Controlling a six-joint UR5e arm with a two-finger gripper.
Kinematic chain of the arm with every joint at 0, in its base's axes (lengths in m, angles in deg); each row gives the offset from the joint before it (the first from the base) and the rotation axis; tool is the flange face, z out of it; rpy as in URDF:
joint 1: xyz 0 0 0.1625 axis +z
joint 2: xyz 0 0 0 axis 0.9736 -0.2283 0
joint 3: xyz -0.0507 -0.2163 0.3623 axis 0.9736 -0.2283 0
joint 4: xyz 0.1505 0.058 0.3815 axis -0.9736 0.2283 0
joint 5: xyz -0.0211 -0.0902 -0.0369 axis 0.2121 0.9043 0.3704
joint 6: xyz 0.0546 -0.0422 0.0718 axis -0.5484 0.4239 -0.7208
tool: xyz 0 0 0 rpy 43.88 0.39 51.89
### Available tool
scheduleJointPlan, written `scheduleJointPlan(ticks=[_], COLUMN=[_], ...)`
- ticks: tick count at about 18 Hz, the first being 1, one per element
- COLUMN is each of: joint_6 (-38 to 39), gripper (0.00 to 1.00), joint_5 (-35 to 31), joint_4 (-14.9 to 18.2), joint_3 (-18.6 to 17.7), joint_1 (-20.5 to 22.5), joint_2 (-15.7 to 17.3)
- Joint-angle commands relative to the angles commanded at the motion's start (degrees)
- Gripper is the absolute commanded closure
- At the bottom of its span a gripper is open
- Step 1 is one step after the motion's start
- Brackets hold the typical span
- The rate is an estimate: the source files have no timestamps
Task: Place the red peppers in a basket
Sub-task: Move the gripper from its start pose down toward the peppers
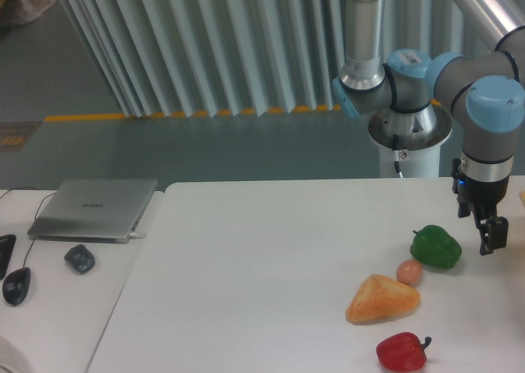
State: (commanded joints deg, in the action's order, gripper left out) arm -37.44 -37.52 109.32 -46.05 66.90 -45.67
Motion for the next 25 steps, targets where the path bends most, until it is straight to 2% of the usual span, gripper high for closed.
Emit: scheduleJointPlan(ticks=[2, 5, 11, 18, 20, 23, 25], joint_6=[1.31, 6.5, 7.73, 8.7, 9.49, 21.32, 27.05], gripper=[0.0, 0.0, 0.0, 0.0, 0.0, 0.0, 0.0], joint_5=[0.17, 4.91, 4.75, 4.57, 4.57, 4.92, 4.92], joint_4=[-0.44, -1.14, -2.11, -2.2, -4.21, -5.35, -8.52], joint_3=[0.17, -0.09, -1.58, -1.67, -1.76, -1.5, -1.49], joint_1=[-0.09, 0.53, 0.44, 0.35, 1.14, 0.53, -0.96], joint_2=[0.0, 0.0, 0.44, 0.35, 0.53, 0.44, 0.0])
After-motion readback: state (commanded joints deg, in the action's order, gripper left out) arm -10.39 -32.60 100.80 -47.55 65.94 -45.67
